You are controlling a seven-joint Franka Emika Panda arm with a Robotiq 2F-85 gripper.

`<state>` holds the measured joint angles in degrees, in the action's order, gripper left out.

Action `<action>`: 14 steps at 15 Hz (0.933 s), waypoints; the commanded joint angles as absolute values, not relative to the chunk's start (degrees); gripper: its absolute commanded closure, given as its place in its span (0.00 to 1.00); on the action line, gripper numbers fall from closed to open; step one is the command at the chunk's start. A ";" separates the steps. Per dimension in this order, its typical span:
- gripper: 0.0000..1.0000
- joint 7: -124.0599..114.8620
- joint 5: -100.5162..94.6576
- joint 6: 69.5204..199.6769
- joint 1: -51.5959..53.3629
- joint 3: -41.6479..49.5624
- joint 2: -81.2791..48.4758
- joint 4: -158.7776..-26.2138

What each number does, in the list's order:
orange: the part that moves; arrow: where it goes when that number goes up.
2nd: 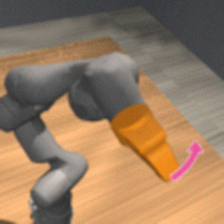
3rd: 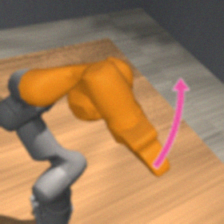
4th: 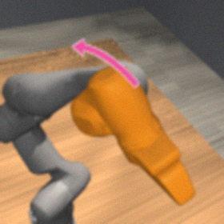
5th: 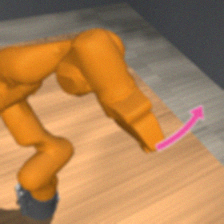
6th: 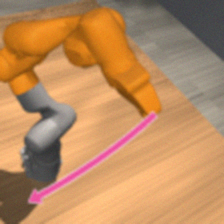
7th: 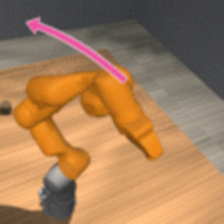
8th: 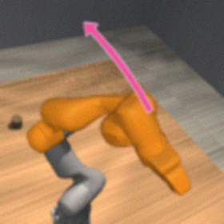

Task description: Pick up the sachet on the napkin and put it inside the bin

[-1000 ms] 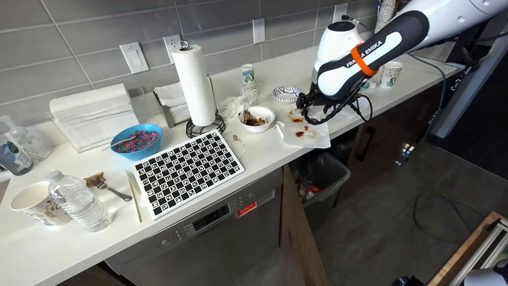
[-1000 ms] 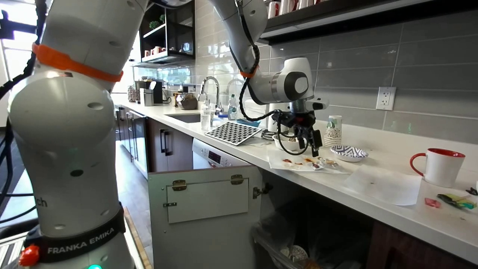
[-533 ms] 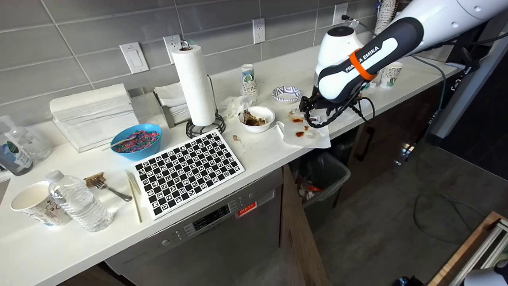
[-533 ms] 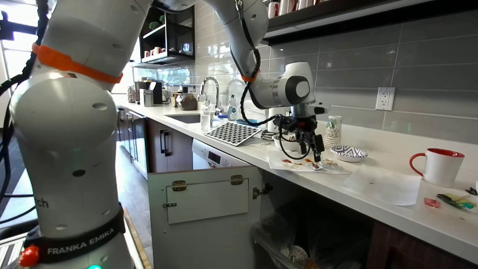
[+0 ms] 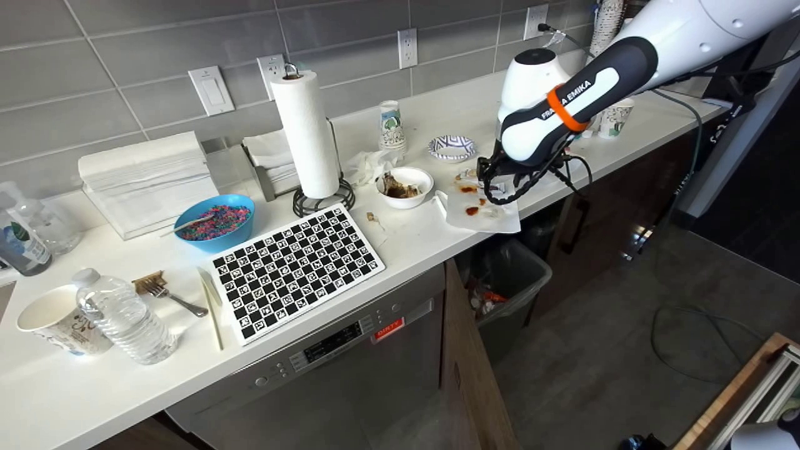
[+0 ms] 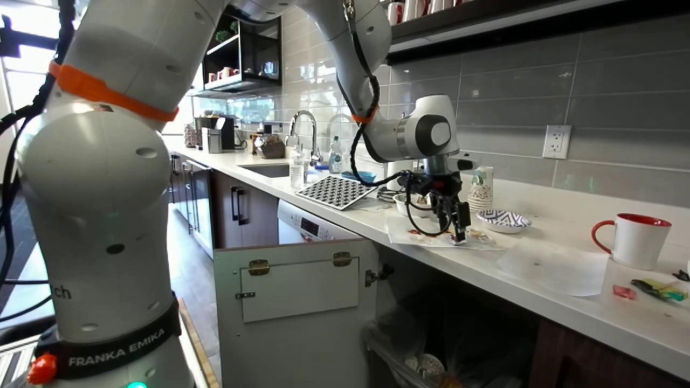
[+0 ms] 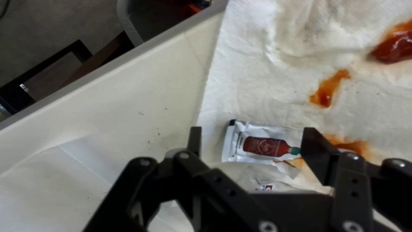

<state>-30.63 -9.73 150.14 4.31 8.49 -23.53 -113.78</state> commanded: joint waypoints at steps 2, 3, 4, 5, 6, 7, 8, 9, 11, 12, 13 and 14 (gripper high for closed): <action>0.27 -30.00 -9.29 150.37 5.39 9.20 -25.36 -111.79; 0.26 -29.98 -9.35 150.37 5.48 9.25 -25.52 -111.58; 0.31 -29.82 -9.29 150.42 5.49 9.23 -25.69 -111.37; 0.37 -29.77 -9.33 150.43 5.54 9.28 -25.95 -111.08; 0.43 -29.84 -9.53 150.34 5.67 9.44 -26.25 -110.77; 0.54 -29.81 -9.57 150.37 5.70 9.51 -26.44 -110.63; 0.53 -29.83 -9.61 150.41 5.75 9.61 -26.66 -110.48; 0.52 -29.67 -9.49 150.51 5.69 9.62 -26.91 -110.30; 0.61 -29.56 -9.38 150.60 5.70 9.75 -27.19 -110.09; 0.63 -29.50 -9.32 150.61 5.68 9.79 -27.32 -109.99; 0.70 -29.53 -9.36 150.59 5.72 9.89 -27.42 -109.91; 0.67 -29.63 -9.47 150.58 5.78 10.06 -27.45 -109.85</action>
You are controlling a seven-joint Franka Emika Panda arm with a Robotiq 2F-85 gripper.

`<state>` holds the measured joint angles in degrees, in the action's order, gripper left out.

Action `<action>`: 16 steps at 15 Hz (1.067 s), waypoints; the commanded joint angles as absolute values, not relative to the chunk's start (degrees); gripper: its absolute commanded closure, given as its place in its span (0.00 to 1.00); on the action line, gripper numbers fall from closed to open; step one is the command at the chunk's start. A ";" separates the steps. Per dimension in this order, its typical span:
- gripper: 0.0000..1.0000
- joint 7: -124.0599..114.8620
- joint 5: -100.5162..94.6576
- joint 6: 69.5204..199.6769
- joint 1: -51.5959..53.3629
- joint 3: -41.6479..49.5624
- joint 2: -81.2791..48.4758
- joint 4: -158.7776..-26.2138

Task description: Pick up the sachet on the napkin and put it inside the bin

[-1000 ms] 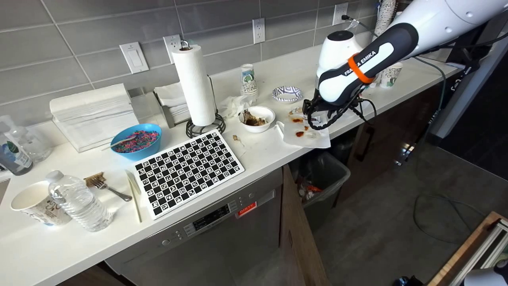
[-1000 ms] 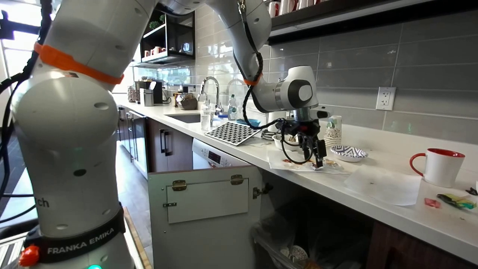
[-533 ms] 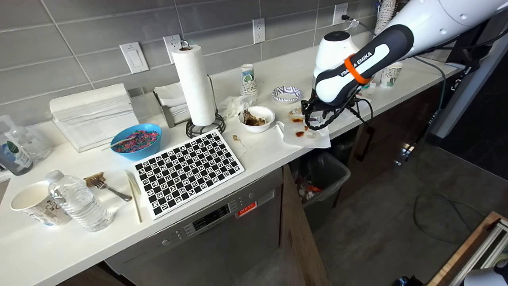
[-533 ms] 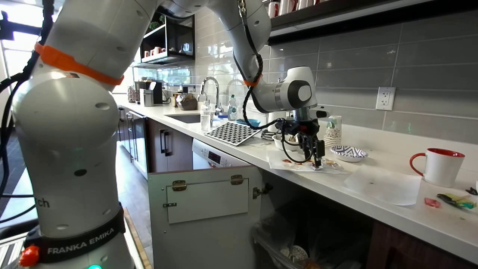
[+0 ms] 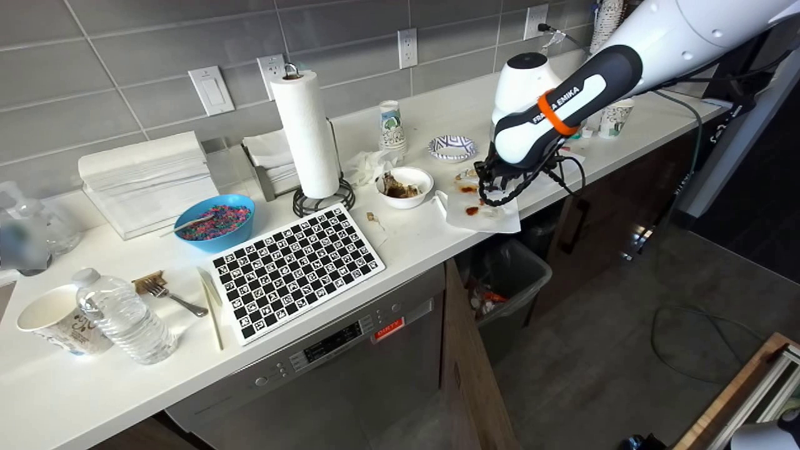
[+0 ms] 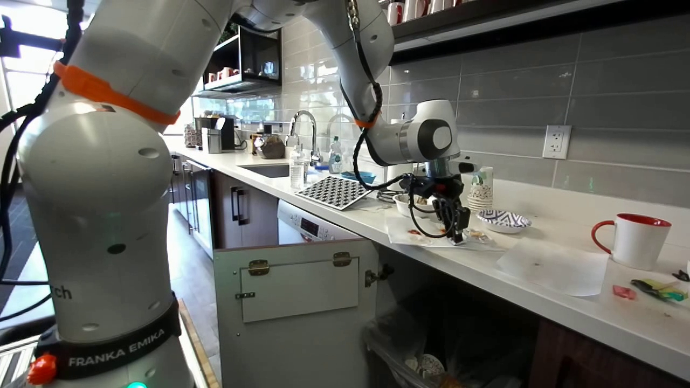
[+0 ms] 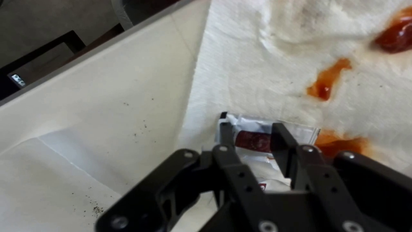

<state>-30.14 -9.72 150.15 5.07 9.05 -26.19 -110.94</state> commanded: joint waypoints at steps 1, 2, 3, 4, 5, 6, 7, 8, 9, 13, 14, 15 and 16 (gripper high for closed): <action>0.65 -29.72 -9.58 150.70 5.83 10.22 -27.41 -109.86; 0.59 -29.98 -9.72 150.86 5.92 10.46 -27.48 -109.77; 0.47 -30.00 -9.63 150.90 5.91 10.53 -27.58 -109.59; 0.40 -30.11 -9.75 151.05 5.98 10.69 -27.66 -109.45; 0.37 -30.11 -9.65 151.23 5.94 10.71 -27.79 -109.24; 0.35 -29.93 -9.49 151.35 5.83 10.63 -27.97 -108.96; 0.35 -29.88 -9.46 151.35 5.83 10.62 -28.21 -108.63; 0.45 -29.76 -9.39 151.30 5.80 10.54 -28.49 -108.29; 0.56 -29.60 -9.25 151.31 5.73 10.42 -28.73 -108.04; 0.89 -29.36 -9.05 151.21 5.78 10.31 -29.79 -107.27; 0.95 -29.28 -8.97 151.16 5.76 10.30 -30.16 -107.03; 1.00 -29.18 -8.84 151.18 5.70 10.26 -30.51 -106.83; 1.00 -29.11 -8.72 151.18 5.66 10.23 -30.77 -106.65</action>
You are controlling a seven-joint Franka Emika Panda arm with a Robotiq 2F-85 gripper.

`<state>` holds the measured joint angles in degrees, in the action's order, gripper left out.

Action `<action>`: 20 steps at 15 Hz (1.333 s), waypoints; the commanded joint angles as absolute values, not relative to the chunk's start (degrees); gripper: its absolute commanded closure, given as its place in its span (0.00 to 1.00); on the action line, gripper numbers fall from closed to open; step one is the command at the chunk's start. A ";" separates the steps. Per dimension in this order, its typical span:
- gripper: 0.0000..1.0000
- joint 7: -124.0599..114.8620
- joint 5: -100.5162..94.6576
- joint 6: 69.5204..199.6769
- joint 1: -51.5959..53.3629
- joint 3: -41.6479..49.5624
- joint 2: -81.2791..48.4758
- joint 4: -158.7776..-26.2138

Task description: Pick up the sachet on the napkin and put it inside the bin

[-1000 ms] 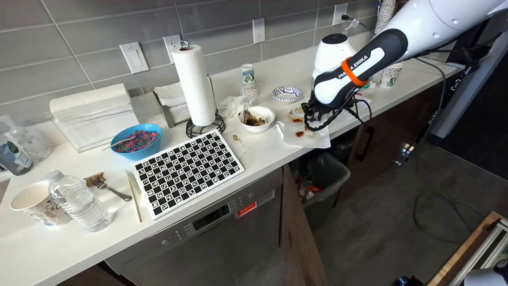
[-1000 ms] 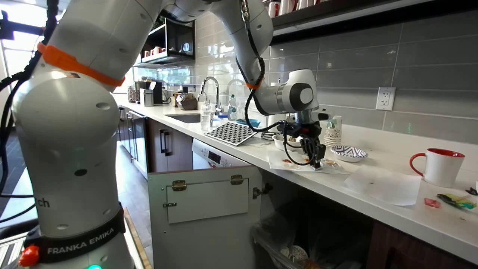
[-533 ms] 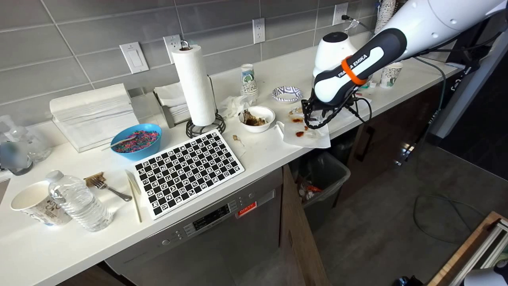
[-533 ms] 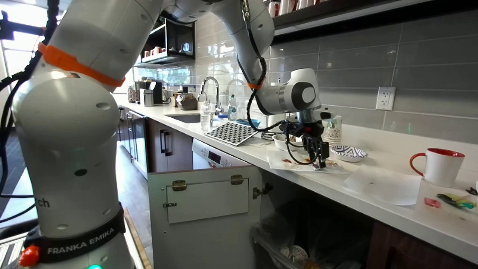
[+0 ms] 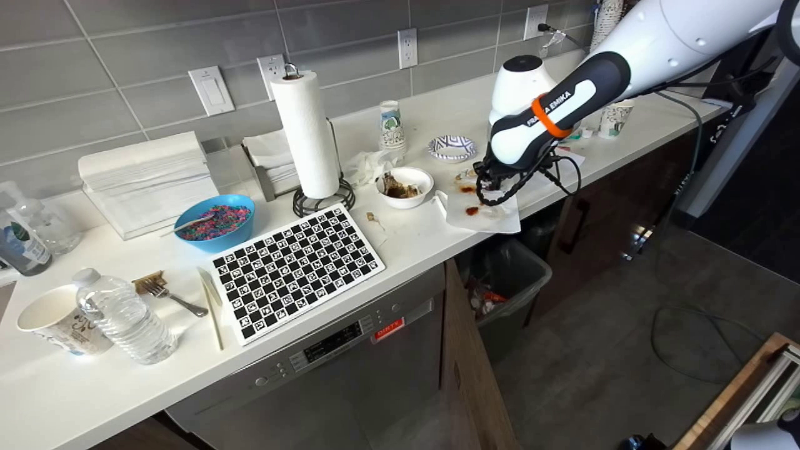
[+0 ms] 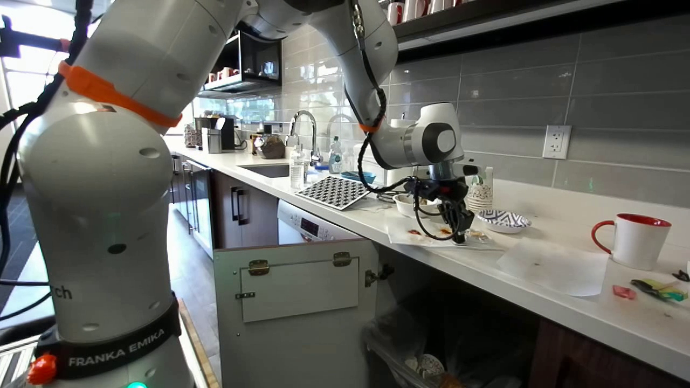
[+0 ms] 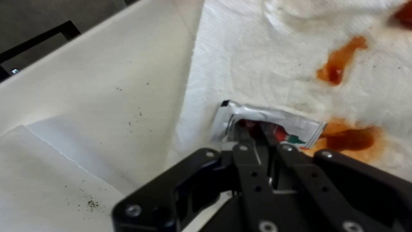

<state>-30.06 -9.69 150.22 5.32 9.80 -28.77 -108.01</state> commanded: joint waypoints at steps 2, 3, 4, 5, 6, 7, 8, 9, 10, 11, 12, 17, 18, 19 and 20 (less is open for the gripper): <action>1.00 -29.06 -8.55 151.29 5.62 10.17 -30.89 -106.49; 1.00 -29.10 -8.58 151.41 5.67 10.20 -30.69 -106.52; 1.00 -29.12 -8.58 151.59 5.69 10.21 -30.55 -106.64; 1.00 -29.09 -8.43 151.74 5.64 10.12 -30.17 -106.87; 1.00 -29.23 -8.45 151.79 5.73 10.18 -29.83 -107.03; 1.00 -29.37 -8.53 152.08 5.84 10.26 -29.27 -107.37; 1.00 -29.73 -9.04 152.14 6.22 10.67 -28.58 -107.69; 1.00 -29.65 -9.07 152.45 6.28 10.68 -28.10 -107.93; 1.00 -29.88 -9.38 152.62 6.54 10.94 -27.61 -108.16; 1.00 -30.13 -9.75 152.86 6.83 11.21 -27.21 -108.39; 1.00 -30.38 -10.16 152.81 7.07 11.57 -27.01 -108.49; 0.60 -29.81 -9.54 153.52 6.49 12.05 -28.44 -108.31; 0.51 -29.63 -9.46 153.57 6.37 12.05 -28.81 -108.24; 0.44 -29.56 -9.45 153.61 6.33 12.12 -29.06 -108.27; 0.37 -29.30 -9.34 153.56 6.19 12.10 -29.29 -108.28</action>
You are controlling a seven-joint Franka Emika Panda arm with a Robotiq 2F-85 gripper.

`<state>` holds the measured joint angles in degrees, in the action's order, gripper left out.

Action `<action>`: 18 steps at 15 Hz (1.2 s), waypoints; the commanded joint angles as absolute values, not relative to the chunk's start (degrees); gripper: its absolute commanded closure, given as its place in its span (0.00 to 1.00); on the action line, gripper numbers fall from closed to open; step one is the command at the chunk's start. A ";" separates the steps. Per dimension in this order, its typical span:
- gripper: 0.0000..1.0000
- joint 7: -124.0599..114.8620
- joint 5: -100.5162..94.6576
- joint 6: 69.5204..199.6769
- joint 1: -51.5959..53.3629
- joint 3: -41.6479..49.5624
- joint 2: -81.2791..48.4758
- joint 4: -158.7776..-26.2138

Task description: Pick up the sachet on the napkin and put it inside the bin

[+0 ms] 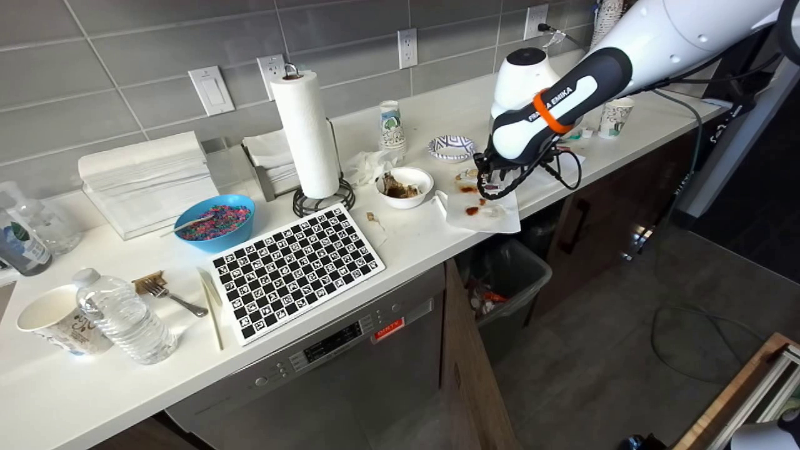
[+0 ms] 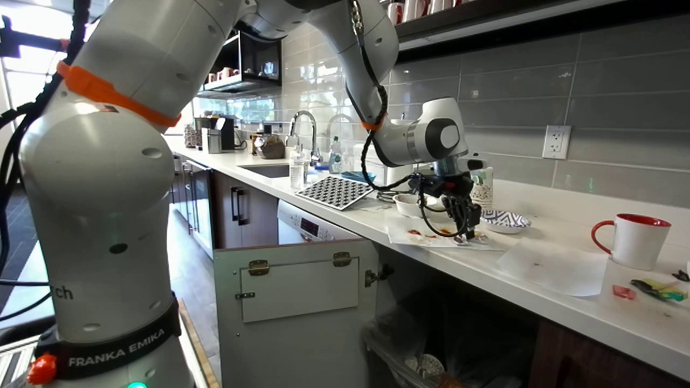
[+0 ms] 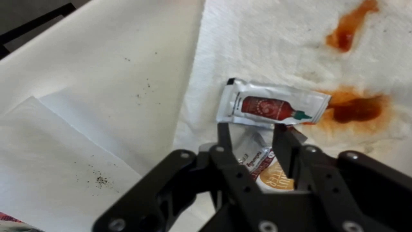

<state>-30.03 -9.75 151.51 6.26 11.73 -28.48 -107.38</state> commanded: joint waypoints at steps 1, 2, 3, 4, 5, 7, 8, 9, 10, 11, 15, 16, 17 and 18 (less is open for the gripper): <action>0.29 -29.17 -9.23 153.54 6.12 12.09 -29.51 -108.32; 0.22 -29.09 -9.14 153.57 6.08 12.09 -29.65 -108.41; 0.14 -29.09 -9.13 153.62 6.08 12.12 -29.73 -108.56; 0.15 -29.14 -9.16 153.69 6.10 12.20 -29.71 -108.76; 0.13 -29.27 -9.21 153.77 6.14 12.33 -29.62 -108.99; 0.14 -29.47 -9.38 153.91 6.25 12.64 -29.29 -109.36; 0.17 -29.71 -9.56 153.86 6.40 12.92 -29.05 -109.52; 0.23 -29.95 -9.70 153.79 6.53 13.18 -28.91 -109.59; 0.22 -30.02 -9.76 153.84 6.58 13.33 -28.77 -109.71; 0.26 -30.07 -9.77 153.89 6.60 13.44 -28.74 -109.73; 0.34 -29.65 -9.22 153.95 6.41 12.94 -29.32 -109.22; 0.37 -29.51 -9.10 153.87 6.39 12.76 -29.42 -109.07; 0.42 -29.45 -9.07 153.80 6.43 12.68 -29.48 -109.01; 0.41 -29.39 -9.02 153.78 6.42 12.58 -29.51 -108.97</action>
<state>-29.97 -9.72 151.73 6.30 12.71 -29.38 -108.18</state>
